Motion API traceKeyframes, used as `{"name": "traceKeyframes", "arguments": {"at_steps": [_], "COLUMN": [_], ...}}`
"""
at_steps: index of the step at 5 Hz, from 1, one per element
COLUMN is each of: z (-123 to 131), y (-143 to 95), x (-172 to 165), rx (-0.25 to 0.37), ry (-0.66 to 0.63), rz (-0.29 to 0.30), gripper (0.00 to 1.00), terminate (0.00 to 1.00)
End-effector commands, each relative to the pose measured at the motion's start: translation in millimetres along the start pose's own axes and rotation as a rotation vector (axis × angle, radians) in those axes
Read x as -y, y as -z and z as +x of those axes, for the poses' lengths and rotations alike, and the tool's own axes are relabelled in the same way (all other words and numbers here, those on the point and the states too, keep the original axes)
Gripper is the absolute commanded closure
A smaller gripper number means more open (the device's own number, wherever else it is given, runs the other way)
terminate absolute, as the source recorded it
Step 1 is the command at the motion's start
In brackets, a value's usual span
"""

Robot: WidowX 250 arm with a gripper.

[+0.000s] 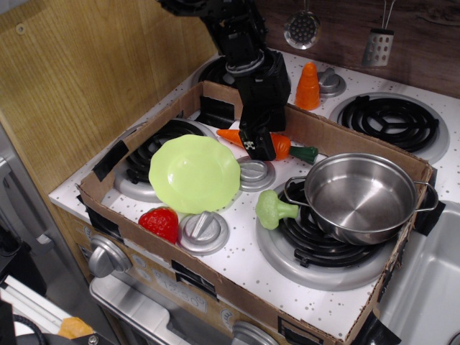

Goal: Put carrot on plate

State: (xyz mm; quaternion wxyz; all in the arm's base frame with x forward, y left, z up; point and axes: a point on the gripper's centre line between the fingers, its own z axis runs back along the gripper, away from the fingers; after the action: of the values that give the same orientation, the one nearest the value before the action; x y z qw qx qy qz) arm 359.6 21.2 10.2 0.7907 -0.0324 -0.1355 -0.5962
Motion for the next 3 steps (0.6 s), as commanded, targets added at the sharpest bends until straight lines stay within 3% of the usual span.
{"name": "traceKeyframes", "arguments": {"at_steps": [1,2,3], "z": [12,14,20], "y": [25,23,7], "x": [25,20,19], "rx": [-0.022,-0.032,-0.087], "ry": [-0.066,-0.065,-0.079], "rz": [0.126,0.052,0.02], "gripper": [1.0,1.0,1.0], "terminate": [0.0,0.0,0.0]}}
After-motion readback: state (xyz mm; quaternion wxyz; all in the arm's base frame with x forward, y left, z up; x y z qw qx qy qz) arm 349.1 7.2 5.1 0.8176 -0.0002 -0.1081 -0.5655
